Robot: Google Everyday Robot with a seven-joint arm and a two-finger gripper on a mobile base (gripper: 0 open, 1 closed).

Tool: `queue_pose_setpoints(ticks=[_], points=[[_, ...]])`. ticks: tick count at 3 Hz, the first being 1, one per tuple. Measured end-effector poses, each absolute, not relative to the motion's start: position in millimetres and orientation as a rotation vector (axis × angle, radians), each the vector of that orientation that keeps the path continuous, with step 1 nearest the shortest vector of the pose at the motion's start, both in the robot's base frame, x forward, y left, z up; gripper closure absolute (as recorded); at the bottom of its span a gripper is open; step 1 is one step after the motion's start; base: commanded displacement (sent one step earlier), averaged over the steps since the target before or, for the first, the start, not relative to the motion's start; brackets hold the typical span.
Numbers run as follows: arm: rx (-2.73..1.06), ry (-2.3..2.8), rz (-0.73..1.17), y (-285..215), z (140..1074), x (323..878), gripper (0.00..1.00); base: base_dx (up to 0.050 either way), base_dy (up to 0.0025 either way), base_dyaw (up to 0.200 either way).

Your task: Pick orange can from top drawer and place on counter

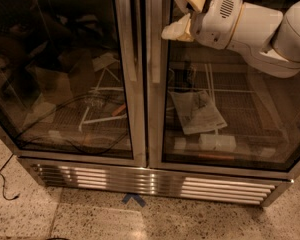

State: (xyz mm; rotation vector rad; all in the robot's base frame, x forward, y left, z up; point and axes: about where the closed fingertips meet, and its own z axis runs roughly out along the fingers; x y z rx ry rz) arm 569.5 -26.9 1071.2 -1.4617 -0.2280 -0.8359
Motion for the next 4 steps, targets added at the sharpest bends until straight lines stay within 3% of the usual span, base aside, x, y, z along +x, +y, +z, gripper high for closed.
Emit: queue_pose_setpoints(ticks=[3, 4], points=[[-1.464, -0.237, -0.868, -15, 1070, 579, 0.0, 0.0, 0.0, 0.0], [-1.485, -0.218, -0.961, -11, 1075, 596, 0.0, 0.0, 0.0, 0.0]])
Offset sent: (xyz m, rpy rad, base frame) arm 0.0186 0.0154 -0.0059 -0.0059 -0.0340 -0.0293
